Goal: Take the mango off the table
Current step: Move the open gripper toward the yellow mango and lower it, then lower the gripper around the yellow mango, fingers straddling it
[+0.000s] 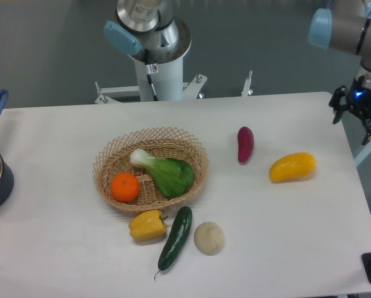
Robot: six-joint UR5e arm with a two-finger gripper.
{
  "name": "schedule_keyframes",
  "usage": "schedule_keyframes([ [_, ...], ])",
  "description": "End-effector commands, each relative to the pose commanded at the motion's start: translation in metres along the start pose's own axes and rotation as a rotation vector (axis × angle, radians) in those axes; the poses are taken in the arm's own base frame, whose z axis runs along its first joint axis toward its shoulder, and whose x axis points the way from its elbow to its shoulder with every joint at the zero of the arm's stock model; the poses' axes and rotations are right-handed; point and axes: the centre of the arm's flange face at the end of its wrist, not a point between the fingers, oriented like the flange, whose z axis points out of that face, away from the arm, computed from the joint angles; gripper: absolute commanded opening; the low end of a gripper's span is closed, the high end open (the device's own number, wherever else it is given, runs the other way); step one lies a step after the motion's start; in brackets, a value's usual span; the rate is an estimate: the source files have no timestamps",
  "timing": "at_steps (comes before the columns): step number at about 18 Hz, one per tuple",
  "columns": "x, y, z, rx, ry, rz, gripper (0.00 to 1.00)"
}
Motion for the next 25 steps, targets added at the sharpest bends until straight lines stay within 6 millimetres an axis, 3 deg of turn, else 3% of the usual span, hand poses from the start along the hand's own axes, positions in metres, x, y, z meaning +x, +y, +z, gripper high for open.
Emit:
schedule_keyframes([
  [8, 0.016, -0.034, 0.019, 0.032, 0.044, -0.133, 1.0],
  [13, 0.024, -0.065, 0.04, 0.037, 0.042, -0.109, 1.0],
  [25, 0.019, -0.086, 0.06, -0.014, 0.077, 0.076, 1.0],
])
